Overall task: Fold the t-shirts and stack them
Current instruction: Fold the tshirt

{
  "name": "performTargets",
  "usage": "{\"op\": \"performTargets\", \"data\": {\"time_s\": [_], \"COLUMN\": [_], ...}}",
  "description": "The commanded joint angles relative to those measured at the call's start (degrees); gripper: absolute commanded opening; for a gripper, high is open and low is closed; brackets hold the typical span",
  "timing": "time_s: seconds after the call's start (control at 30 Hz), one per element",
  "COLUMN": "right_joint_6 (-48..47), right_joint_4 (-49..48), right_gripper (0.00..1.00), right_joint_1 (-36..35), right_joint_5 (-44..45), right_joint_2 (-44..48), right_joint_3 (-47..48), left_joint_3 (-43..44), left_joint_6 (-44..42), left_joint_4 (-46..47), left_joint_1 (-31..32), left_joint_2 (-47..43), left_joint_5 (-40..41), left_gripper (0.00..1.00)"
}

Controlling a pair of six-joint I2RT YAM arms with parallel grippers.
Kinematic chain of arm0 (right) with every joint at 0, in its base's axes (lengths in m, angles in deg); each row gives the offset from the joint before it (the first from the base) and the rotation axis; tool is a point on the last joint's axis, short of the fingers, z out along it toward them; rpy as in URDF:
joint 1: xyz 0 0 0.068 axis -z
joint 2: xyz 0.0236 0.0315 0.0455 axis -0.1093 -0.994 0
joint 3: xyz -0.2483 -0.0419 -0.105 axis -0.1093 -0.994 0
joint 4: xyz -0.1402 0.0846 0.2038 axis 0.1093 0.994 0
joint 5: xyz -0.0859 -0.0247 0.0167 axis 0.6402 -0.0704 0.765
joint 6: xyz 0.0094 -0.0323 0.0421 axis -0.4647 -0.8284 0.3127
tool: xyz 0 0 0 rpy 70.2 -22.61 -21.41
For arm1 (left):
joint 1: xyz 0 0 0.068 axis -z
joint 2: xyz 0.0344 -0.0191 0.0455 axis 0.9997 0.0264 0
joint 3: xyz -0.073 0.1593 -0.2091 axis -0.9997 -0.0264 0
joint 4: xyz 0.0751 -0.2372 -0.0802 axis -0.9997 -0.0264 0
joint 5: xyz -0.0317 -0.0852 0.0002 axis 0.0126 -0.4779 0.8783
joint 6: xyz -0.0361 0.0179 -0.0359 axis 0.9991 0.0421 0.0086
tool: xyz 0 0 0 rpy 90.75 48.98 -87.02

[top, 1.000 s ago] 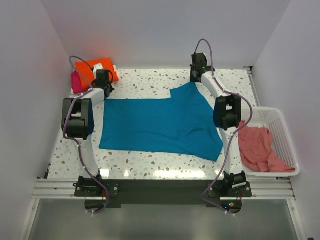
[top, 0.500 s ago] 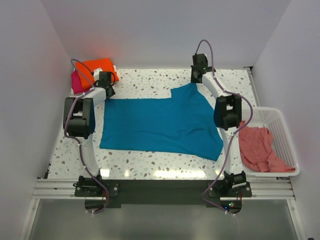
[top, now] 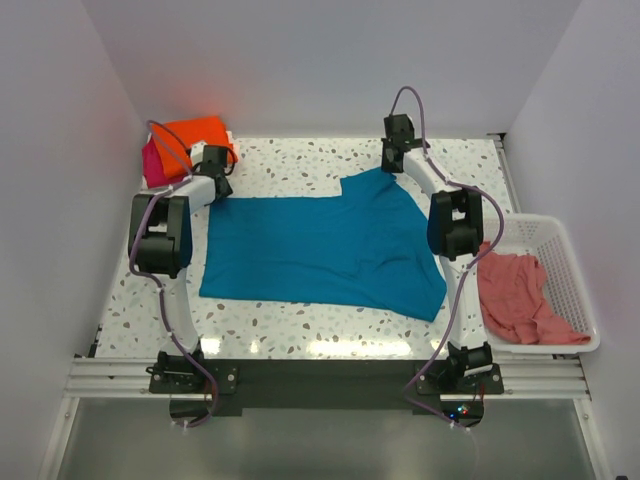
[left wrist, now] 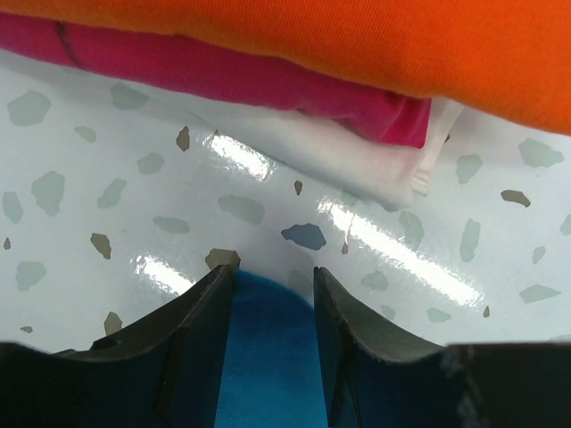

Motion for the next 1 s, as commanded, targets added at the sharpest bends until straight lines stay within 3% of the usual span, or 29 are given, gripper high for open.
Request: {"op": "performTargets", "data": {"time_s": [0.0, 0.27, 0.53, 0.97], "right_joint_6": [0.9, 1.5, 3.0, 6.5], "right_joint_4": [-2.5, -3.0, -3.4, -3.4], "right_gripper": [0.00, 0.00, 0.00, 0.00], "right_joint_1": [0.5, 0.5, 1.3, 4.4], "right_joint_5": [0.3, 0.1, -1.8, -6.9], "right_joint_2": [4.9, 5.7, 7.1, 8.4], "right_joint_3": [-0.5, -2.2, -2.9, 1.5], "left_joint_3": [-0.6, -0.4, 5.3, 10.5], "left_joint_6": [0.8, 0.6, -1.4, -6.7], "left_joint_4": [-0.5, -1.7, -3.0, 2.9], "left_joint_1": [0.5, 0.7, 0.6, -0.3], "left_joint_2": [-1.0, -0.4, 2.1, 2.7], "left_joint_5": [1.6, 1.9, 0.9, -3.4], "left_gripper": [0.47, 0.40, 0.05, 0.00]}}
